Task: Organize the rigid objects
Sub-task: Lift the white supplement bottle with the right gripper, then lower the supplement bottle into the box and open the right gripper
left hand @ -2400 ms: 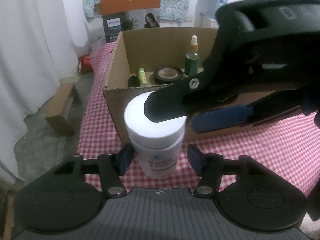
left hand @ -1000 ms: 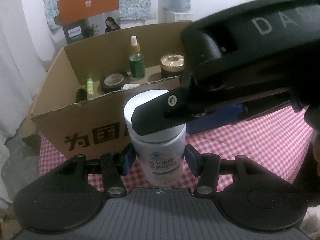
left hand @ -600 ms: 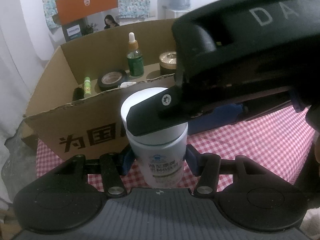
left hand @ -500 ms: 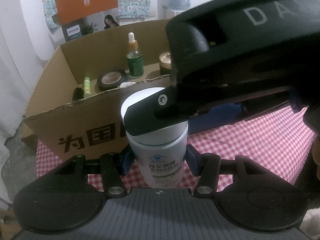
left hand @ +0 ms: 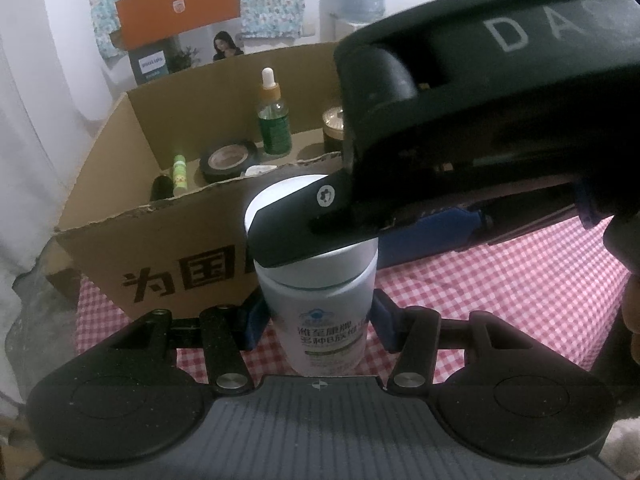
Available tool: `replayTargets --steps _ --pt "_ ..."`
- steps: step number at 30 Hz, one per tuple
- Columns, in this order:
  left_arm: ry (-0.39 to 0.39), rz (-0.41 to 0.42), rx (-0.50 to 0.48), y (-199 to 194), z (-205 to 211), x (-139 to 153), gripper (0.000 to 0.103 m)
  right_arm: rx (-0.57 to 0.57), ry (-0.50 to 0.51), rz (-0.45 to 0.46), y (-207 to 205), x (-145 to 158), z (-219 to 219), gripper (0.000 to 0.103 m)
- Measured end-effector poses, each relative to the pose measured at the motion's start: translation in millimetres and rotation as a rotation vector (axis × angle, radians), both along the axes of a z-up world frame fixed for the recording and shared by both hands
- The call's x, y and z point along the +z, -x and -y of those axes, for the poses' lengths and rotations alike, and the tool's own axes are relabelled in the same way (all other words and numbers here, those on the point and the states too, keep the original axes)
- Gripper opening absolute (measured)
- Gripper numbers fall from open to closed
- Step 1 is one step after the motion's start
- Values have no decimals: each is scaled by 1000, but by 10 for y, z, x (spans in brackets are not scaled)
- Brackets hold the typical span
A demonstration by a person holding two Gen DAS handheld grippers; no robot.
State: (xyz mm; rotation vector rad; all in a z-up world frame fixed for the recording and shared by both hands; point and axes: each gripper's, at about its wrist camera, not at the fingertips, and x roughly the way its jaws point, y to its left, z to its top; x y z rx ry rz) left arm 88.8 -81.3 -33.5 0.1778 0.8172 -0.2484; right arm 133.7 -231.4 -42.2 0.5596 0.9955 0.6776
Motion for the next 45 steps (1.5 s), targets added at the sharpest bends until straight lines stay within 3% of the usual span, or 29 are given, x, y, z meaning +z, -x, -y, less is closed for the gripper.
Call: replayTargets --steps 11,20,27,33,45 --pt "-8 90 5 312 -3 297 53 14 -15 72 214 265 -15 67" --pt "-23 256 12 563 -11 918 52 48 -61 246 475 913 24 68" --pt "-13 328 -19 381 106 1232 52 44 -62 365 379 1319 96 68" --pt "55 247 -55 -78 218 1176 52 18 -45 333 -63 1349 258 68" --pt "128 -44 -57 -809 329 492 52 23 24 104 -879 630 471 68"
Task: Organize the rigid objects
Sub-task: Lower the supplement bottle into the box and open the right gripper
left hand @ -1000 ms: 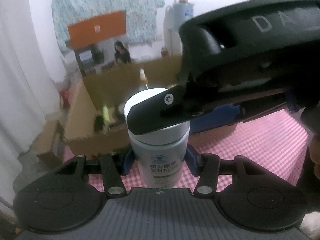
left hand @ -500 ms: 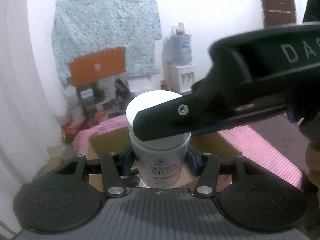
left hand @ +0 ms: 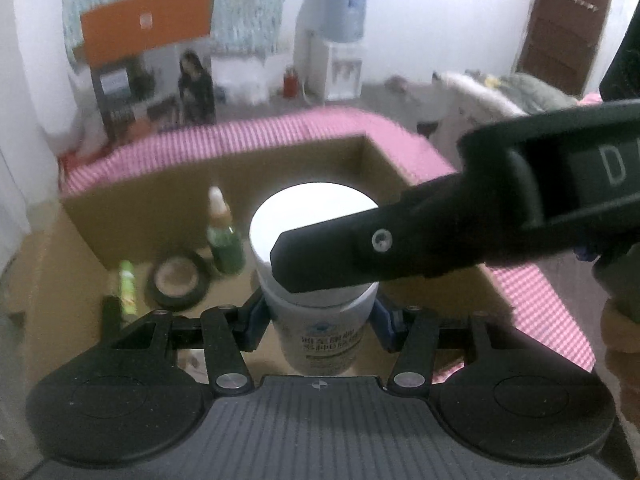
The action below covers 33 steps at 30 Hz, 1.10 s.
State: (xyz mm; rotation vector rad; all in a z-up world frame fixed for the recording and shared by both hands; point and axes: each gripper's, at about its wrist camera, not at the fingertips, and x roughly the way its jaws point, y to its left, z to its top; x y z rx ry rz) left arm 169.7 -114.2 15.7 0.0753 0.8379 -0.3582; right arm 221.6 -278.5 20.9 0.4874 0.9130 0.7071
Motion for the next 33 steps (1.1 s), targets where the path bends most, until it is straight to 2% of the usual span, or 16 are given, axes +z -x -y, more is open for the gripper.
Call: replayTargets --steps 4,9,17,24,27,28,30,33 --pt "9 -52 0 -127 13 -132 52 16 36 -38 -150 -176 -6 68" --pt "16 -80 0 -175 16 -181 52 26 63 -51 -202 -241 15 69" --pt "6 -77 -1 -322 51 -202 55 53 136 -26 -214 -230 -63 67" --pt "-6 -61 -15 -360 71 -195 57 55 151 -24 -219 -218 -74 67" --pt "-6 -50 -25 -344 82 -169 67 49 158 -24 -219 -204 -83 67" --pt "-9 -41 -27 -327 86 -153 73 45 162 -18 -212 -190 -83 68" --pt "-16 -22 -37 -289 95 -128 74 37 166 -4 -197 -154 -80 71" --pt "-23 -7 -43 -247 95 -96 82 21 171 14 -190 -107 -69 75"
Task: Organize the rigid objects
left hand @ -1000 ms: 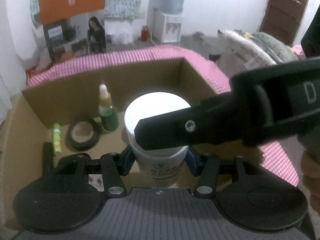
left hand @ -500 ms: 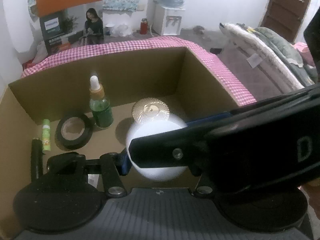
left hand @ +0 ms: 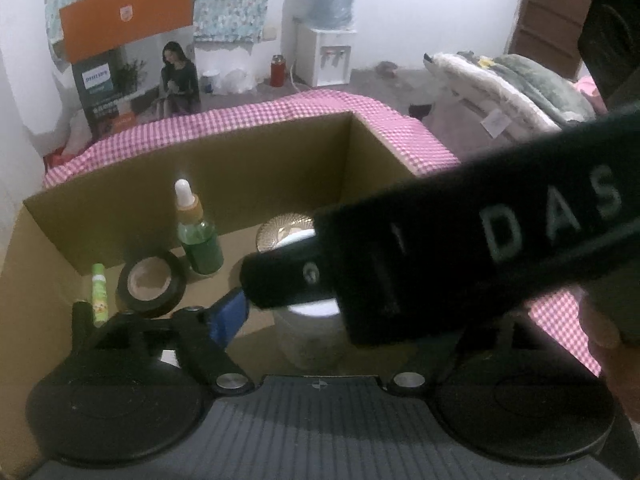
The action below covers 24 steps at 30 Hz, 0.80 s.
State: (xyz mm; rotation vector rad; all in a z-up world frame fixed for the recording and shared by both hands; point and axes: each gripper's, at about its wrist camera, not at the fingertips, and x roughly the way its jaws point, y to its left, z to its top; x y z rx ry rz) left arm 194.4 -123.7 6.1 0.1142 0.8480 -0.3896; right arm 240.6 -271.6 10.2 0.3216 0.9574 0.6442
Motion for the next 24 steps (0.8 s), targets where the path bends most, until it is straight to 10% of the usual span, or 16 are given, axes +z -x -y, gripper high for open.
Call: replayTargets --steps 24 --pt "3 265 127 830 -503 656 103 -288 65 347 984 737 197 103"
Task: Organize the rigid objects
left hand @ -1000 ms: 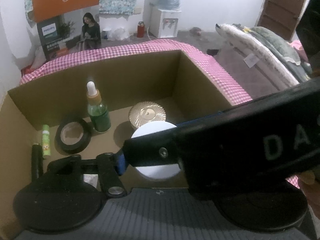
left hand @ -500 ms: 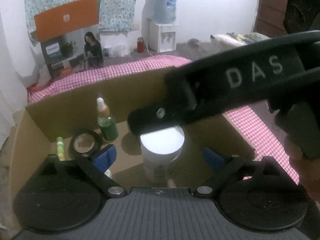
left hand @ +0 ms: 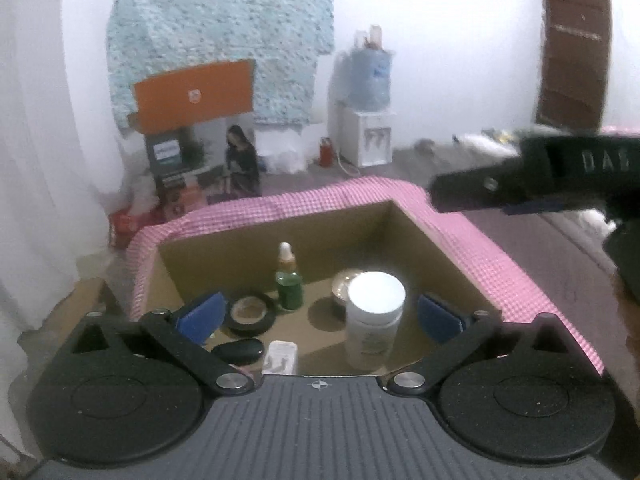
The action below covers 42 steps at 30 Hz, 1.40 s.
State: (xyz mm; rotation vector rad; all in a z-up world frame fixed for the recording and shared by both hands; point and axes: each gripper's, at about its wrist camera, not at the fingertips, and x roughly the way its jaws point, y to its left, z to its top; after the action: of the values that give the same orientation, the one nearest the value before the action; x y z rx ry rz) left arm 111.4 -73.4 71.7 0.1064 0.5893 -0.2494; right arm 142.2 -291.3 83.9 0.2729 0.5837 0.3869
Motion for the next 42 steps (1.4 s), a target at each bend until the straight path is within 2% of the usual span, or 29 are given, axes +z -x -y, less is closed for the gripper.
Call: replayTargets --steps 3,6,10,14,23,28,42 --pt "7 4 50 63 -88 14 103 -77 84 47 152 47 -79 103" --pt "-40 10 107 80 -107 2 103 -136 169 104 285 31 -187 103" --pt "-83 -3 171 21 -142 -47 103 -182 255 135 411 -61 -333 103" --pt "-94 -9 171 31 -202 -77 103 -207 315 136 455 -157 -454 103" --pt "-25 -140 253 -63 -419 -219 103 -151 316 19 320 -402 -669 103" --pt "-27 -157 259 -35 -473 -268 103 -141 344 -19 292 -495 -756 103" --pt "-76 -169 261 -16 -453 -320 103 -142 345 -79 315 -559 -757 103"
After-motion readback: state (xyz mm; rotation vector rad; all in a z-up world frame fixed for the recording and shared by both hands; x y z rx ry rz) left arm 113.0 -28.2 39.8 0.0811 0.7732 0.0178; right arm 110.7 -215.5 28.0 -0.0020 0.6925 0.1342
